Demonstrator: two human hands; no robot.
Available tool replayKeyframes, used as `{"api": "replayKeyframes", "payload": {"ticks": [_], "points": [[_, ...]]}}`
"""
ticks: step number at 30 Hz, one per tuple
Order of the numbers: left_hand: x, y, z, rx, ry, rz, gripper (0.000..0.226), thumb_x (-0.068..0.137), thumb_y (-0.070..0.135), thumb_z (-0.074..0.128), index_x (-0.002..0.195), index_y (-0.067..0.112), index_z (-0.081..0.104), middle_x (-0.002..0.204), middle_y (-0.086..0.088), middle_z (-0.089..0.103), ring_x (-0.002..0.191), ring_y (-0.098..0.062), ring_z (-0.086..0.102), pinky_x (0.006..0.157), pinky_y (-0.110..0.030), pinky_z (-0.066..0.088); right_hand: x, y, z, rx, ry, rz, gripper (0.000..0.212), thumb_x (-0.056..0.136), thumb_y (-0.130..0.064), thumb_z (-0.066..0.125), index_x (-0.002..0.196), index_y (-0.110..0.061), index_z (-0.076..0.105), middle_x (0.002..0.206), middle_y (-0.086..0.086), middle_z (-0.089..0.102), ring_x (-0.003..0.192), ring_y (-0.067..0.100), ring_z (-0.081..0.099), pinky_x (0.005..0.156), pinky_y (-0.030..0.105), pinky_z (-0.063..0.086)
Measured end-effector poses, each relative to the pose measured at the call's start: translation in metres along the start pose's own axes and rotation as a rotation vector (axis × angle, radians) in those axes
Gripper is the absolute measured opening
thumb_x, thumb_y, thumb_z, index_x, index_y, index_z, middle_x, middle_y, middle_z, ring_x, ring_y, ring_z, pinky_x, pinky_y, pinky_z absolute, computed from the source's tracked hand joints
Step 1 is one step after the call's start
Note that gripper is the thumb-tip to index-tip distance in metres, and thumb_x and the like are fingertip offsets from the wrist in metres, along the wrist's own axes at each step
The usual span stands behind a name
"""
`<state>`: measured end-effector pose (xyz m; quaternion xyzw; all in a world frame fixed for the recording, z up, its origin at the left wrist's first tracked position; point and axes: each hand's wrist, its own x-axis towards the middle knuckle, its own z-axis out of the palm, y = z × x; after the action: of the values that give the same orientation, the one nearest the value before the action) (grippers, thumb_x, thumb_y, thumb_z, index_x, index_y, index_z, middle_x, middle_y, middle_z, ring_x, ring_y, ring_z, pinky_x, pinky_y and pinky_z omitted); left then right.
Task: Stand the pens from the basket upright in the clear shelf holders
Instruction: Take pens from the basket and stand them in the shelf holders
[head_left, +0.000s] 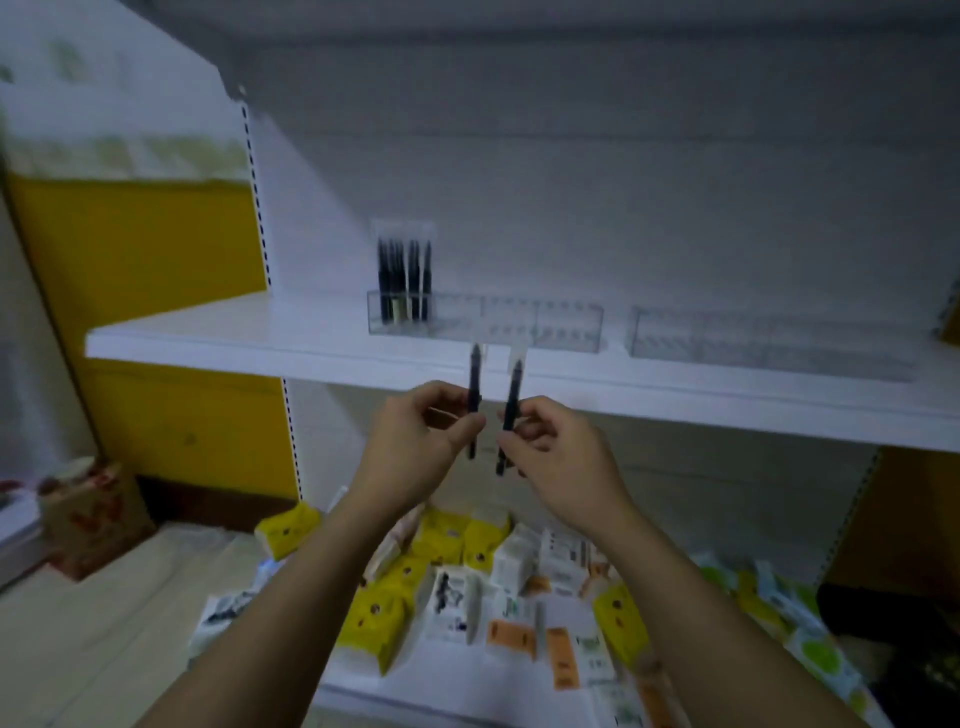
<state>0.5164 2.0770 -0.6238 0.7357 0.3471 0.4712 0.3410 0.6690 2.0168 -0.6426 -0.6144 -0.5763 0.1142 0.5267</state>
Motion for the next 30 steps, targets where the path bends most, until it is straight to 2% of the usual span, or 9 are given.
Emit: {"api": "replayKeyframes", "payload": {"ticks": [6,8,12,18,23,27,30], "points": [[0.048,0.021,-0.037,0.001,0.083,0.064,0.008,0.085,0.021,0.071,0.092,0.026,0.071,0.085,0.01,0.071,0.081,-0.007,0.067,0.079,-0.035,0.059,0.051,-0.044,-0.008,0.032,-0.003,-0.076,0.011,0.087,-0.02,0.069,0.092,-0.029,0.068,0.073,-0.009,0.067,0.067,0.009,0.065,0.07,0.04,0.059],[0.065,0.023,-0.047,-0.022,0.101,0.066,0.007,0.087,0.021,0.07,0.092,0.026,0.07,0.084,0.009,0.071,0.078,-0.006,0.067,0.075,-0.032,0.06,0.07,-0.054,-0.005,0.035,-0.014,-0.103,0.009,0.088,-0.021,0.068,0.095,-0.026,0.069,0.076,-0.006,0.068,0.073,0.015,0.067,0.071,0.043,0.059],[0.1,0.022,-0.065,-0.014,0.133,0.079,0.017,0.09,0.02,0.066,0.106,0.017,0.071,0.087,0.006,0.073,0.077,-0.007,0.069,0.07,-0.027,0.06,0.109,-0.071,0.003,0.024,-0.013,-0.154,0.009,0.09,-0.022,0.066,0.099,-0.022,0.069,0.079,-0.002,0.069,0.076,0.018,0.066,0.074,0.044,0.058],[0.152,0.019,-0.088,0.01,0.171,0.116,0.015,0.089,0.016,0.066,0.102,0.022,0.07,0.079,0.008,0.073,0.071,-0.003,0.068,0.066,-0.022,0.058,0.172,-0.084,0.014,-0.011,0.016,-0.189,0.008,0.089,-0.02,0.065,0.096,-0.02,0.07,0.08,-0.01,0.067,0.076,0.012,0.065,0.076,0.04,0.058],[0.194,0.013,-0.079,0.103,0.238,0.185,0.015,0.085,0.022,0.071,0.095,0.03,0.064,0.079,0.01,0.071,0.068,0.001,0.067,0.055,-0.014,0.054,0.22,-0.078,0.028,0.015,0.047,-0.18,0.016,0.086,-0.017,0.069,0.093,-0.029,0.061,0.078,-0.001,0.07,0.074,0.016,0.069,0.074,0.044,0.059],[0.215,-0.002,-0.065,0.219,0.278,0.221,0.015,0.084,0.024,0.072,0.093,0.032,0.064,0.079,0.015,0.067,0.069,-0.003,0.066,0.066,-0.026,0.06,0.244,-0.064,0.045,-0.058,0.029,-0.192,0.013,0.086,-0.021,0.069,0.087,-0.028,0.059,0.075,-0.002,0.07,0.073,0.015,0.068,0.072,0.04,0.059],[0.223,-0.012,-0.059,0.308,0.291,0.233,0.015,0.085,0.024,0.071,0.099,0.027,0.067,0.077,0.015,0.064,0.072,-0.003,0.064,0.07,-0.028,0.059,0.255,-0.056,0.053,-0.081,0.038,-0.198,0.009,0.086,-0.025,0.069,0.088,-0.027,0.06,0.072,-0.002,0.07,0.07,0.011,0.067,0.066,0.029,0.054]]}}
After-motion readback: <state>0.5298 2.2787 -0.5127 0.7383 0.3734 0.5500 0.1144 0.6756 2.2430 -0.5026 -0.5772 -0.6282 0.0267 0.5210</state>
